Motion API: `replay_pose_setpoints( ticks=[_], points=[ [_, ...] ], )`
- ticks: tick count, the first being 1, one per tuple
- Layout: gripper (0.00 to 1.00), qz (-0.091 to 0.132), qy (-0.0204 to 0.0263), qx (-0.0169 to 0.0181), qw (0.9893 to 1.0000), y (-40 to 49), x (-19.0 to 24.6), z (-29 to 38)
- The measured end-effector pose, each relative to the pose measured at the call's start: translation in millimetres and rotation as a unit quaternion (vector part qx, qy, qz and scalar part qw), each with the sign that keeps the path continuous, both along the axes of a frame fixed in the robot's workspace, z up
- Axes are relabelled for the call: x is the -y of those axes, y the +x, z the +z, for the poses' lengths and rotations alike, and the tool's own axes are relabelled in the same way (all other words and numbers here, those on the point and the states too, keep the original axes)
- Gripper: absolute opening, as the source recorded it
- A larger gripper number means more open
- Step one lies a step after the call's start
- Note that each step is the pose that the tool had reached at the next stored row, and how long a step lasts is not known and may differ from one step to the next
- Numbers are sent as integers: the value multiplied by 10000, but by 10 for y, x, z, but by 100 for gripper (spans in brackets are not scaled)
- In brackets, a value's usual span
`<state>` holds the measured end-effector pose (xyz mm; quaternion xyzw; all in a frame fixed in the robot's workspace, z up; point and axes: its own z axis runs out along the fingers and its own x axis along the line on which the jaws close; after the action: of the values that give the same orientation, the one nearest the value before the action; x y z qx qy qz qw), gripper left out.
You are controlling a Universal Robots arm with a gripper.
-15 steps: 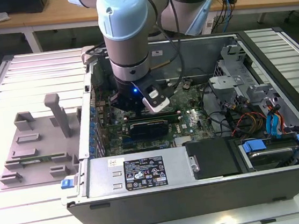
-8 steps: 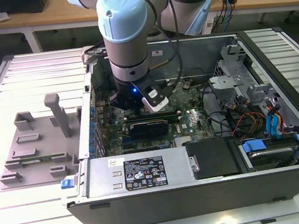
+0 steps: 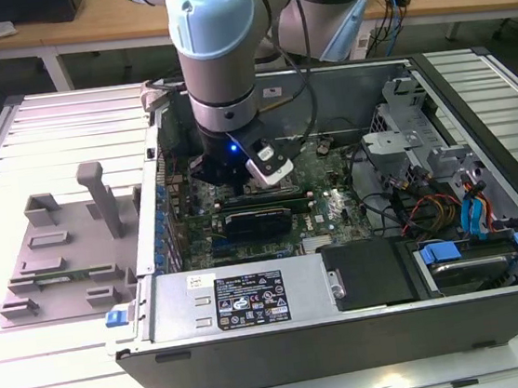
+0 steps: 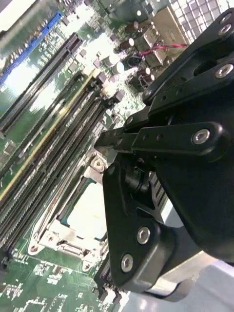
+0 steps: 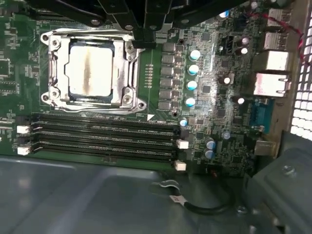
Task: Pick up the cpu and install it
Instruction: 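Install the second cpu locking lever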
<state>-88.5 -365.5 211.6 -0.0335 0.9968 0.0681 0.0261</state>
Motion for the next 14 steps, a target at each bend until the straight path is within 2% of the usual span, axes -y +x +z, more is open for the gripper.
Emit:
replay_pose_setpoints(
  ticks=[4,6,7,8,9,12,13,14],
  points=[
    [11,0,-200,-10,9998,113,-127,0],
    [11,1,-267,-17,9996,162,-174,1],
    [11,1,-284,-21,9996,180,-193,1],
    [11,1,-336,-32,9994,236,-248,1],
    [11,0,-370,-38,9993,272,-283,1],
    [11,1,-438,-49,9990,331,-329,1],
    [11,0,-502,-54,9987,371,-377,2],
    [11,0,-530,-56,9986,387,-403,4]
  ],
)
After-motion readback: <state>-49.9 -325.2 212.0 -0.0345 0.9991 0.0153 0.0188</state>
